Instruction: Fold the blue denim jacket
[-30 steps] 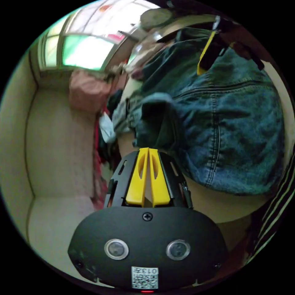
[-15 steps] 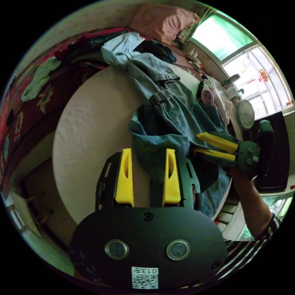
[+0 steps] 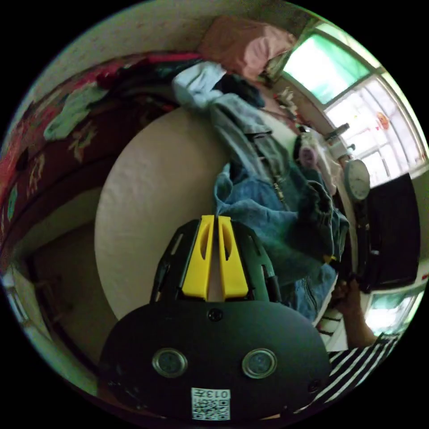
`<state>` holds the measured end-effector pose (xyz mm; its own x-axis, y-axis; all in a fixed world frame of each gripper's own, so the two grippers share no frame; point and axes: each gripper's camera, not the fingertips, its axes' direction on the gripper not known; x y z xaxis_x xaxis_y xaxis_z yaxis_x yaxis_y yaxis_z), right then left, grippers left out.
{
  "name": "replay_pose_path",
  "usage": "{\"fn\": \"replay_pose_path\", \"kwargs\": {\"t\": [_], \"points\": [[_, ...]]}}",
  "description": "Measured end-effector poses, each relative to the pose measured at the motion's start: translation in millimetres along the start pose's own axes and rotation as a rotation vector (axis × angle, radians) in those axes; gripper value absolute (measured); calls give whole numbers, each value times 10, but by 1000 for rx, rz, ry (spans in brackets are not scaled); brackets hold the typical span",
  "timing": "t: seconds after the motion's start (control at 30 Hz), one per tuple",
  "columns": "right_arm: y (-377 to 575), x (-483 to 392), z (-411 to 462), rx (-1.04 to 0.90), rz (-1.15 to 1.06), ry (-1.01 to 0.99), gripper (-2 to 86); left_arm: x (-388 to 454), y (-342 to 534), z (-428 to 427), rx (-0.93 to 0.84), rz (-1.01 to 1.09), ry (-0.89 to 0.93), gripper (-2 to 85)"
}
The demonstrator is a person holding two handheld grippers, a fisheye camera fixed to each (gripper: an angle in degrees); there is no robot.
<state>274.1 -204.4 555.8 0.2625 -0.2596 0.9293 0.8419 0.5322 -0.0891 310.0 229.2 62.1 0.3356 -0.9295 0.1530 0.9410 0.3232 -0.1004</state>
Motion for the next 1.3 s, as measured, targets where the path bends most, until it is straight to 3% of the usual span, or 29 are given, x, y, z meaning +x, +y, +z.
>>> {"fn": "replay_pose_path", "kwargs": {"t": [0.1, 0.17, 0.23, 0.43, 0.5, 0.57, 0.63, 0.7, 0.8, 0.93, 1.0, 1.17, 1.3], "points": [[160, 39, -201, 51, -15, 208, 49, -233, 38, -183, 72, -66, -43, 8], [169, -47, -319, 86, -74, 307, 62, -127, 65, -315, 105, 16, -83, 15], [94, -407, -300, 88, -268, 355, 81, 99, 50, -337, 115, 145, -39, 30], [-63, -1579, 511, -19, -829, 482, 152, 886, -164, 76, -5, 457, -257, 96], [-121, -1612, 918, -133, -892, 573, 154, 974, -232, 323, -90, 499, -326, 95], [-201, -1502, 1220, -281, -883, 618, 129, 985, -234, 624, -193, 558, -409, 46], [-315, -1375, 1116, -297, -833, 558, 53, 963, -200, 614, -171, 571, -384, 18], [-433, -1255, 792, -209, -733, 547, 39, 932, -181, 495, -125, 535, -359, 9], [-615, -778, 31, -33, -465, 343, 36, 842, -125, 214, -17, 479, -359, 3], [-543, 187, -487, 49, -92, 241, 45, 379, -196, 240, -46, 255, -197, 2], [-393, 383, -648, 84, -33, 236, 58, 231, -155, 195, -31, 197, -108, 3], [128, -98, -605, 36, -304, 409, 51, 597, 402, -117, 35, 414, -333, 12], [590, -603, -134, 17, -497, 607, 39, 1084, 994, -27, -74, 543, -287, 65]]}}
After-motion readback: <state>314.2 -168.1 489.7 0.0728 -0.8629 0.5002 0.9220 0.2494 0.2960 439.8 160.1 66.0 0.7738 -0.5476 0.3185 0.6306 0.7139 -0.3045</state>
